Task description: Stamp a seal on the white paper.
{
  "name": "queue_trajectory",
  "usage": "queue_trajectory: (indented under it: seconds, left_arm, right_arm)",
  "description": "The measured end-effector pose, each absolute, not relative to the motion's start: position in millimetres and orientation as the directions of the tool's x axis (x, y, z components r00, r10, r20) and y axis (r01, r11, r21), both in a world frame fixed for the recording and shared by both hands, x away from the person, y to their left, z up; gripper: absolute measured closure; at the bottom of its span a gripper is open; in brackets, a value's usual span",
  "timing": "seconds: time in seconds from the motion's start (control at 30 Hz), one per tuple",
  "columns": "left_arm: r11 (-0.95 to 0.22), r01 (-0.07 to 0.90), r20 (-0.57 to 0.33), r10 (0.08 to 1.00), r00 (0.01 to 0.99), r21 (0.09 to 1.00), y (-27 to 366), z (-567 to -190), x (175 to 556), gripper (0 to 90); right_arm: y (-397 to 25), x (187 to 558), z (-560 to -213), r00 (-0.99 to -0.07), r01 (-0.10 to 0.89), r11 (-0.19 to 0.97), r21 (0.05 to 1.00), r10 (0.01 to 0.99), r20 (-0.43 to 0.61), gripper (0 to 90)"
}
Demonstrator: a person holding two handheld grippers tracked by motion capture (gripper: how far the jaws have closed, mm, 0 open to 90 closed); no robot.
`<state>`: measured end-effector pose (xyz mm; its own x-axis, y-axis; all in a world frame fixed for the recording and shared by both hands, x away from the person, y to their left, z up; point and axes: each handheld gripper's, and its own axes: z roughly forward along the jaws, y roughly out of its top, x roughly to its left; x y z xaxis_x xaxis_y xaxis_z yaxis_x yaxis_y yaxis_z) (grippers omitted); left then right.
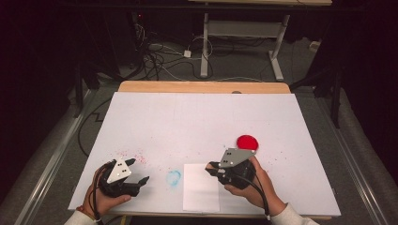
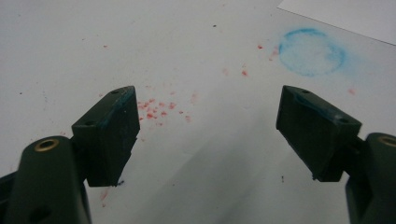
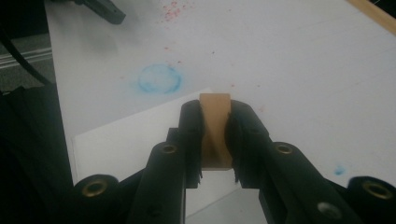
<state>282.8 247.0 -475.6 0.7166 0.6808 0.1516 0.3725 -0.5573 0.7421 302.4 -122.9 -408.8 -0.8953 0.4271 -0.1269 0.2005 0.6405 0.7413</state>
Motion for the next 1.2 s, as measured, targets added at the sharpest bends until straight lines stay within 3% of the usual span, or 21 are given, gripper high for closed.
queue_trajectory:
  seconds: [0.43,1.2]
  left_arm:
    - [-0.559,0.374,0.151,0.680,0.717,0.740,247.2,-476.1,282.8,20.8]
    - [-0.564,0.376,0.151,0.677,0.720,0.735,246.1,-477.1,283.2,20.8]
  right_arm:
    - [-99.1,302.7,-438.1,-0.921,0.199,0.708,0.678,0.371,-0.117,76.3]
    - [-87.7,311.0,-468.3,-0.931,0.235,0.753,0.615,0.355,-0.079,76.3]
